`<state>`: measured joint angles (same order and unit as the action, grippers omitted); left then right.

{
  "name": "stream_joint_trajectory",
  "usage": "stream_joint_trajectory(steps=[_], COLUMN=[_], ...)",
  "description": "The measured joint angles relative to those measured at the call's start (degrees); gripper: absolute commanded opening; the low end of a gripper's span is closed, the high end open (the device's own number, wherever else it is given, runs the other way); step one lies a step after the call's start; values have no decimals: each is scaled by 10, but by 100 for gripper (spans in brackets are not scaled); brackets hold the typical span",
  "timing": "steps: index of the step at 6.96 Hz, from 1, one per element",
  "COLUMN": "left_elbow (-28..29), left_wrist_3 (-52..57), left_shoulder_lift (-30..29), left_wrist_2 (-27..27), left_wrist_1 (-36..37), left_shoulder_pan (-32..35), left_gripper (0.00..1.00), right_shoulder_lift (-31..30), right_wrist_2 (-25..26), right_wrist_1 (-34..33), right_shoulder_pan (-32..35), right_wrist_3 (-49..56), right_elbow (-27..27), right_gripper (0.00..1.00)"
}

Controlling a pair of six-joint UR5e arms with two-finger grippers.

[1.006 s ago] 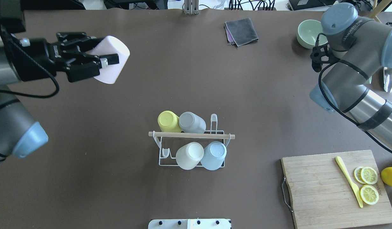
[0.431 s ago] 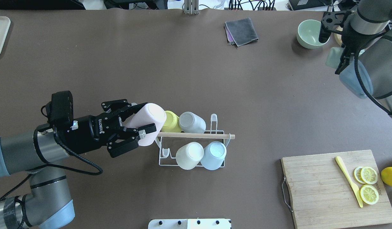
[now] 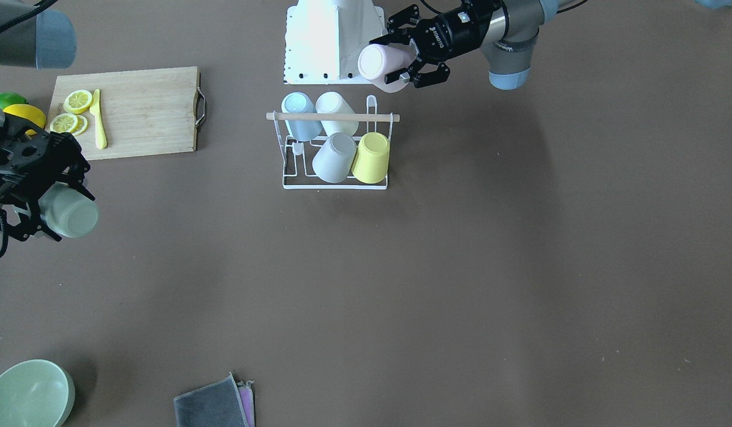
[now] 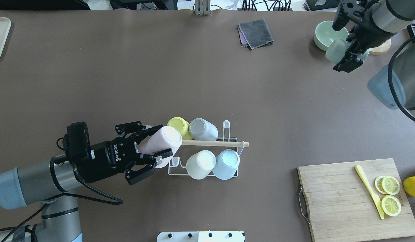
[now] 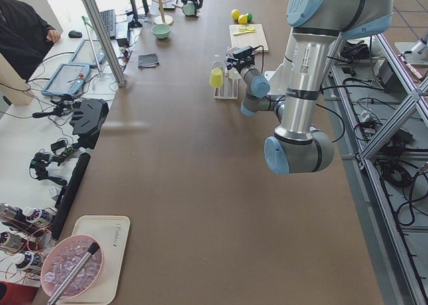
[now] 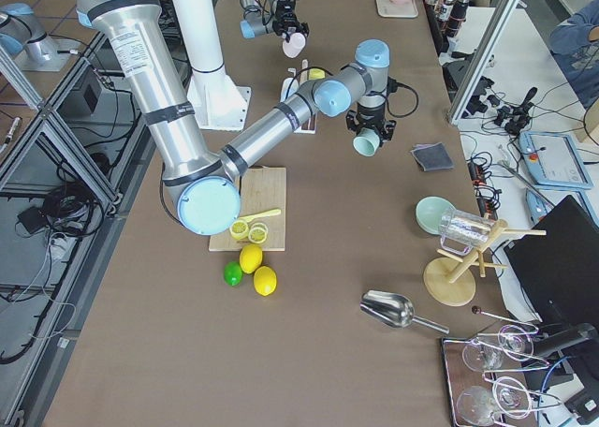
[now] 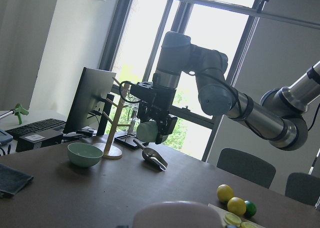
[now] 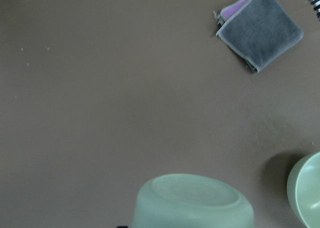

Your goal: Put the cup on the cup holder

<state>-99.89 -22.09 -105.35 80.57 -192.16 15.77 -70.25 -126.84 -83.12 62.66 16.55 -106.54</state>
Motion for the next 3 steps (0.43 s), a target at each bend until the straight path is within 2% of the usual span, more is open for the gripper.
stream_joint_trajectory(steps=[2,3], left_elbow=[26,36], left_wrist_3=[31,37], left_shoulder_lift=[-30,-41], left_wrist_2=[-8,-16], left_wrist_1=[0,0], left_shoulder_pan=[-9,-10], left_gripper=[0,0], right_shoulder_lift=[-43,-52], right_wrist_2=[-1,17], right_wrist_1=[219,314], right_shoulder_pan=[0,-1], right_wrist_3=[-184,-282], right_elbow=[3,3], right_gripper=[0,0])
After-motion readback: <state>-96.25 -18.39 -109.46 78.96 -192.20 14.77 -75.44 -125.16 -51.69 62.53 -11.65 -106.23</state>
